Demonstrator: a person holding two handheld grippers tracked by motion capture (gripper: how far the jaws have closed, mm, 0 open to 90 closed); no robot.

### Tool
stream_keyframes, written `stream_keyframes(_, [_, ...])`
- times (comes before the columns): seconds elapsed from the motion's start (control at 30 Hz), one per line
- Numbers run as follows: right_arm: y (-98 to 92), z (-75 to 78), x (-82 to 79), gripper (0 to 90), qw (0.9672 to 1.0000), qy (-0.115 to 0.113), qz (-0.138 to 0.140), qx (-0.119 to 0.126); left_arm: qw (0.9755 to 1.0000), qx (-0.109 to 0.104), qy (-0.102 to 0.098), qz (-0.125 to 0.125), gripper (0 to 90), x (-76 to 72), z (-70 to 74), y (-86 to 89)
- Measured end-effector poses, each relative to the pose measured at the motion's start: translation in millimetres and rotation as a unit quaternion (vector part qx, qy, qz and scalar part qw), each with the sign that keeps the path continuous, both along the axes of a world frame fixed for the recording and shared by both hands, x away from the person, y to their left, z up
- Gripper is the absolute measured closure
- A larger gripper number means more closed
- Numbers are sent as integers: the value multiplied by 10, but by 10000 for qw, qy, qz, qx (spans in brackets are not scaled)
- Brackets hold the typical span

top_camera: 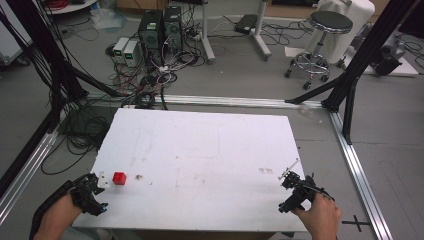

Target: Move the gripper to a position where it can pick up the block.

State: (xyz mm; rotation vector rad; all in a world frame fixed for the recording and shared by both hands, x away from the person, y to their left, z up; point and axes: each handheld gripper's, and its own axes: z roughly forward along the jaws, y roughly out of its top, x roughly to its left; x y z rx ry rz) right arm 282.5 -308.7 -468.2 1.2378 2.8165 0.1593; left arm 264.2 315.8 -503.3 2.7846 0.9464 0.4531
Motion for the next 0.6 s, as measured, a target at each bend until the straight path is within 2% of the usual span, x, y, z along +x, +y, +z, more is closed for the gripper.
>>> stream_keyframes(0.2, [-35, -13, -17, 55, 10000, -14, -37, 51, 10000, 11, 6, -97, 218, 21, 27, -15])
stream_keyframes(0.33, [-30, -11, -14, 55, 10000, 11, -30, 63, 9996, 43, -16, -261, 218, 38, 51, -35])
stream_keyframes(0.43, [-21, -10, -8, 55, 10000, -10, 26, 66, 9988, 48, -19, -485, 217, 70, 48, -65])
stream_keyframes(0.47, [-15, -7, -9, 55, 10000, -16, 11, 93, 9981, 156, -1, -589, 217, 90, 60, -69])
stream_keyframes(0.5, [-14, -5, -8, 55, 10000, -22, 20, 87, 9978, 164, 0, -636, 217, 102, 61, -74])
stream_keyframes(0.6, [-10, -4, -6, 55, 10000, -19, 22, 84, 9952, 259, -1, -942, 218, 148, 75, -81])
